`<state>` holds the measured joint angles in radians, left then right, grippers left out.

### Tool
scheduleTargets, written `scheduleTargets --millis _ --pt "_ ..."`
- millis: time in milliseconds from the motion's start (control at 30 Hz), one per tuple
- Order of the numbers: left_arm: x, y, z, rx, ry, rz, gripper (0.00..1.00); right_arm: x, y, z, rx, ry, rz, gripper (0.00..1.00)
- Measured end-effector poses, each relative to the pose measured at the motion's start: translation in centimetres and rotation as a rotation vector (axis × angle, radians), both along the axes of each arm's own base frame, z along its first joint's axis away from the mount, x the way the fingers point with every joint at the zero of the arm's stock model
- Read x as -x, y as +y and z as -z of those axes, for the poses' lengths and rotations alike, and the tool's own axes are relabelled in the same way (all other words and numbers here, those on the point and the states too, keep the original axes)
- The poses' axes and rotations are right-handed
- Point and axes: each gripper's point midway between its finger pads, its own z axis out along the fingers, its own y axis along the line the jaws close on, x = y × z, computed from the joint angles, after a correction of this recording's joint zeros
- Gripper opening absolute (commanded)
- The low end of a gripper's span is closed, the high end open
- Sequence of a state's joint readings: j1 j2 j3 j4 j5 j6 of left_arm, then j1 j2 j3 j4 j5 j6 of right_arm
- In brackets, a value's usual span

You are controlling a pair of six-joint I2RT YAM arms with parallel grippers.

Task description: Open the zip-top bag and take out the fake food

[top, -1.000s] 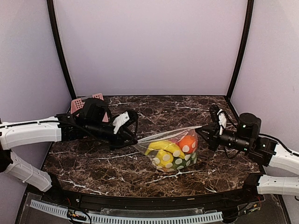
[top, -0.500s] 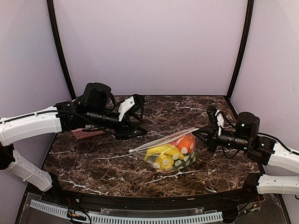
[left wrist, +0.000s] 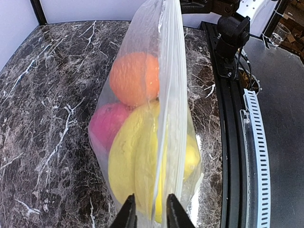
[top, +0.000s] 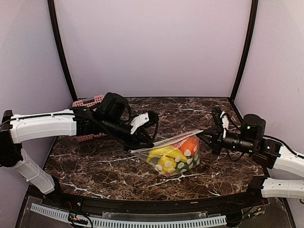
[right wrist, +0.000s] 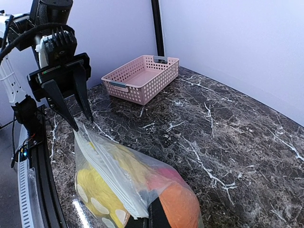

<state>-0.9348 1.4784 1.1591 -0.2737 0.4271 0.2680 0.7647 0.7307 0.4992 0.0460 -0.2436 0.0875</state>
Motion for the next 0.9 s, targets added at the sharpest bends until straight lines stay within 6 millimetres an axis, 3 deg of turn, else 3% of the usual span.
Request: scheduleTargets --millis 300,533,667,900 --pt "-0.6 0.3 1.0 -0.041 -0.012 -0.026 0.02 0.1 -0.1 -0.4 -0.009 -0.01 0.0 0.0" --pt "-1.5 0.0 1.9 -0.07 -0.022 -0.053 0.01 0.2 -0.4 -0.4 -0.005 -0.01 0.01 0.0" --pt "-3.5 -0.9 0.4 -0.057 -0.069 -0.099 0.01 -0.1 -0.9 -0.5 -0.002 -0.02 0.039 0.0" --pt "-9.1 -4.8 -4.1 0.029 -0.175 -0.174 0.01 -1.5 -2.0 -1.8 0.016 -0.062 0.139 0.0"
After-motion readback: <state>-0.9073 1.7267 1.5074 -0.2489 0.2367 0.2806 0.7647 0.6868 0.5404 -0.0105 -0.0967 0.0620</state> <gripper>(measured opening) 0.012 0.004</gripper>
